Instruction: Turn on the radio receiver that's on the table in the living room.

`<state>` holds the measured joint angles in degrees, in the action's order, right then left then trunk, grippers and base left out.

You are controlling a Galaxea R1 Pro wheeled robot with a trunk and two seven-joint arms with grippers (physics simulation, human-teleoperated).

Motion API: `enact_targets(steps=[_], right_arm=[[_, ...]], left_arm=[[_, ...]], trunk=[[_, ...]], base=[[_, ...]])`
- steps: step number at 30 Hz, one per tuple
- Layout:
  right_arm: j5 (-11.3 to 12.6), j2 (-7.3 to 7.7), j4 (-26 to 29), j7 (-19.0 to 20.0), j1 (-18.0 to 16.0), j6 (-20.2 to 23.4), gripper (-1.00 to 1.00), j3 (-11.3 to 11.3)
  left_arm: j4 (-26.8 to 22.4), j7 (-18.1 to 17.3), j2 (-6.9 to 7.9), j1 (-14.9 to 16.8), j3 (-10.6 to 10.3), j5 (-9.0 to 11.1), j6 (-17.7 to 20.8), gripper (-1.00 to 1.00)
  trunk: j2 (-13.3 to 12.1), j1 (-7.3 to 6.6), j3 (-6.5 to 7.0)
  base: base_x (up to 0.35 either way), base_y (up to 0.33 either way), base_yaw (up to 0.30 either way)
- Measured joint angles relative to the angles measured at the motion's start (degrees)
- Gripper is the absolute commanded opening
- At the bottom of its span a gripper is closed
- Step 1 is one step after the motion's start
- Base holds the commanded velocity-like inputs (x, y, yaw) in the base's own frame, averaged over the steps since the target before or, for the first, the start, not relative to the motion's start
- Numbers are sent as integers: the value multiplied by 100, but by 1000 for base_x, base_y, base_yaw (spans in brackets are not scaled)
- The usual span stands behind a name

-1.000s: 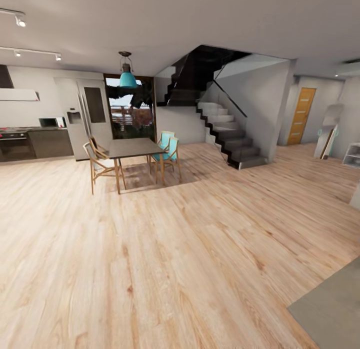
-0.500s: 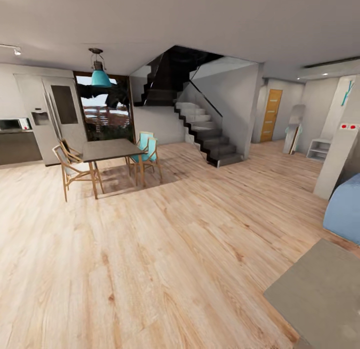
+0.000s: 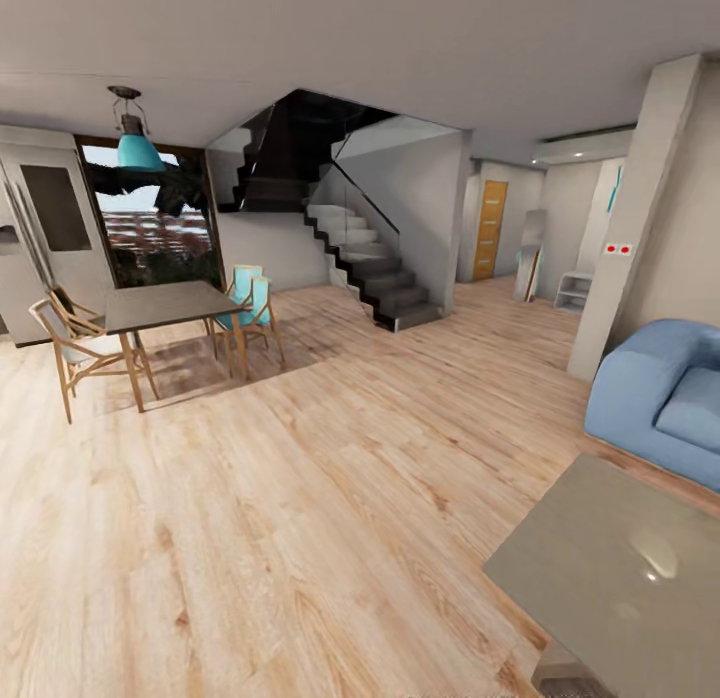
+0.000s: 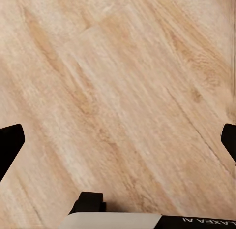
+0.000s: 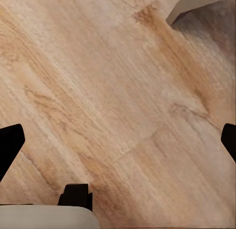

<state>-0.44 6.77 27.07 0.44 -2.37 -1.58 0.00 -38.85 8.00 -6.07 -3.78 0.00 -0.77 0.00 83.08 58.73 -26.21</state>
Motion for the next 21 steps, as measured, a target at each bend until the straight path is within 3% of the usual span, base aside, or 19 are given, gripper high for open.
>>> enact_targets(steps=[21], right_arm=[[3,0,0,1,0,0,100,0]], left_arm=[[0,0,1,0,0,-2,0,100]], trunk=[[0,0,0]], base=[[0,-16,-283]])
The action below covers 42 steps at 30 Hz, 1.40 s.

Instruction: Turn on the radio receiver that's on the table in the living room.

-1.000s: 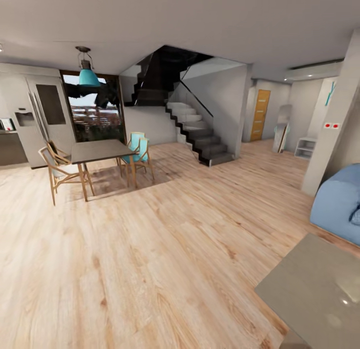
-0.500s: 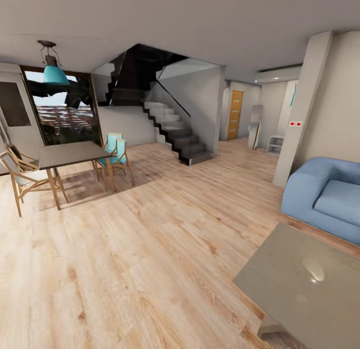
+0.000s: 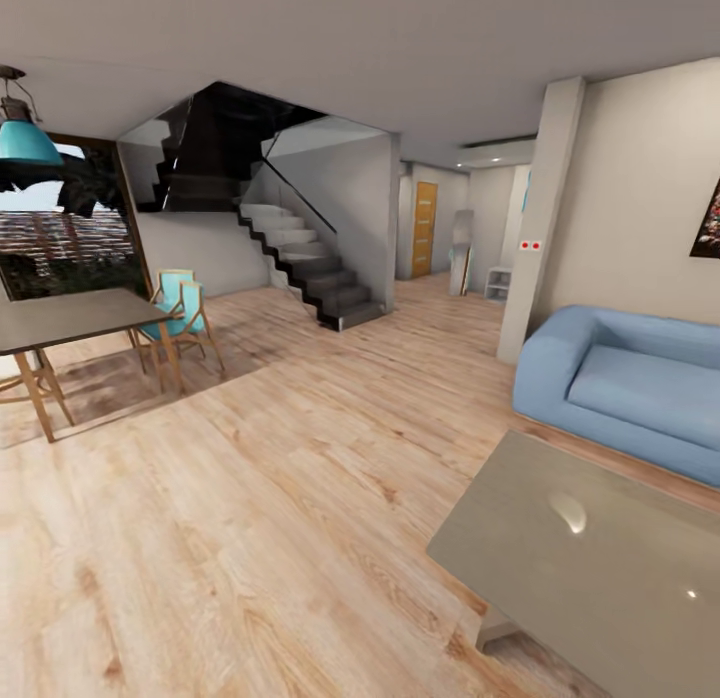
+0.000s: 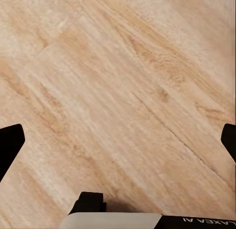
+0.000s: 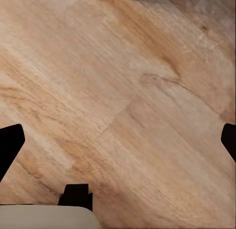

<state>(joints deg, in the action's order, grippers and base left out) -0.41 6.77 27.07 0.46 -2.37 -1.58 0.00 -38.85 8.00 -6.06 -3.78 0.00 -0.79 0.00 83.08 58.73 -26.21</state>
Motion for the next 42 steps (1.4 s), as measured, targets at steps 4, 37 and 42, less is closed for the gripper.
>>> enact_targets(steps=[4,37,42], right_arm=[[-1,0,0,1,0,0,100,0],[2,0,0,0,0,0,100,0],[2,0,0,-1,0,0,100,0]], left_arm=[[0,0,0,0,0,1,0,100],[0,0,0,0,0,0,0,100],[0,0,0,0,0,0,0,100]], trunk=[[0,0,0],[0,0,0],[0,0,0]], base=[[0,0,-281],[0,0,-267],[0,0,-266]])
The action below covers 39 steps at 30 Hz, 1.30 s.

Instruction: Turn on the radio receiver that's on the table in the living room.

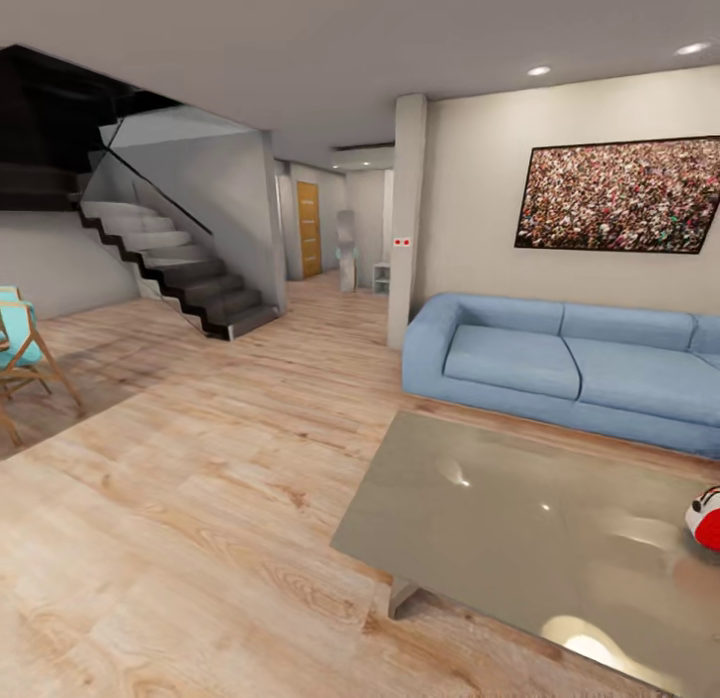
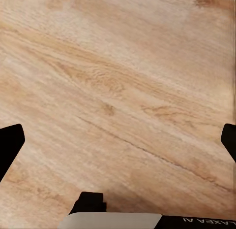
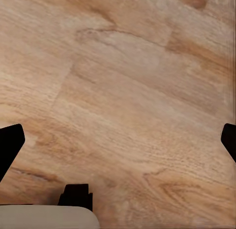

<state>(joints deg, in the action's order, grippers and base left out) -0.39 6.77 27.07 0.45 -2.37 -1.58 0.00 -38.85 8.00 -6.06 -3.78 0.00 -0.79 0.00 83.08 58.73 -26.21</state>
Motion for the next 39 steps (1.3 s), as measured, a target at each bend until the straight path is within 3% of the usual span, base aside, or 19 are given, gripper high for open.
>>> enact_targets(steps=[19,39], right_arm=[[0,0,0,0,0,0,100,0],[1,0,0,-1,0,0,100,0]], left_arm=[[0,0,13,0,0,0,0,100],[0,9,26,0,9,0,0,100]], trunk=[[0,0,0],[0,0,0]], base=[[0,-172,-253],[0,-323,-14]])
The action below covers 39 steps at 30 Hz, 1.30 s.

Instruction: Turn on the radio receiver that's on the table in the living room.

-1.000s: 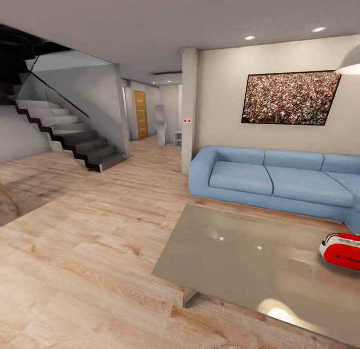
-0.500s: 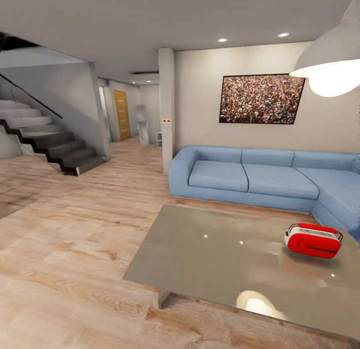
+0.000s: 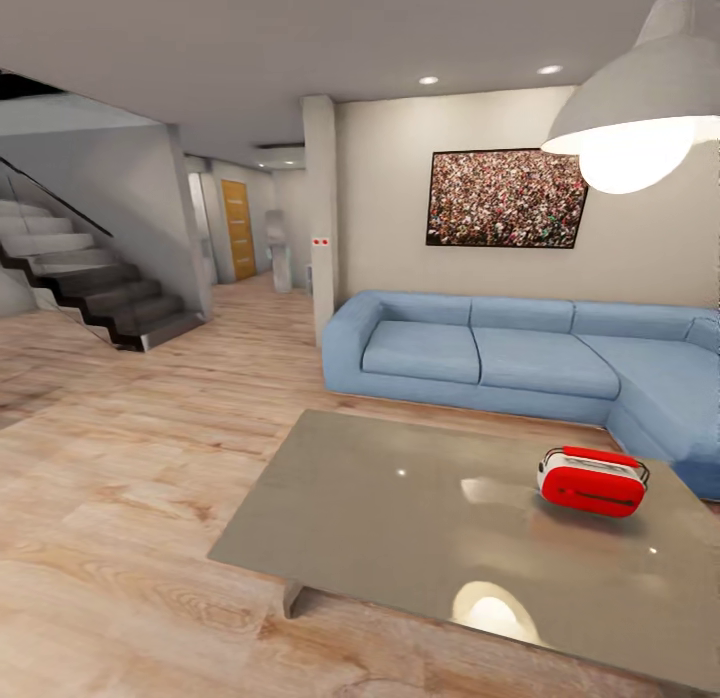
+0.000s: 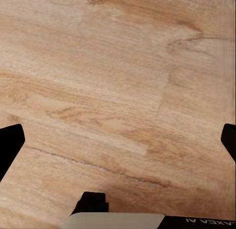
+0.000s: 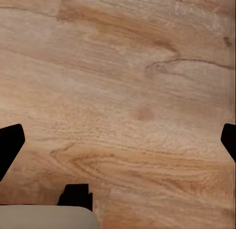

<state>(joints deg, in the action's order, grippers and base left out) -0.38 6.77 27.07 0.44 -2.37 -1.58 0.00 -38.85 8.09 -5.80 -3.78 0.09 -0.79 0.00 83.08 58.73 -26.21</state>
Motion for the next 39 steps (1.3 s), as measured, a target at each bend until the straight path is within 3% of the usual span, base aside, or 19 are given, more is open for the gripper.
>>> enact_targets(steps=[14,39], right_arm=[[-1,0,0,0,0,0,100,0],[2,0,0,0,0,0,100,9]], left_arm=[[0,0,0,0,0,0,0,100],[0,-9,0,0,0,17,-9,100]], trunk=[[0,0,0],[0,0,0]], base=[[0,-320,0],[0,-11,-236]])
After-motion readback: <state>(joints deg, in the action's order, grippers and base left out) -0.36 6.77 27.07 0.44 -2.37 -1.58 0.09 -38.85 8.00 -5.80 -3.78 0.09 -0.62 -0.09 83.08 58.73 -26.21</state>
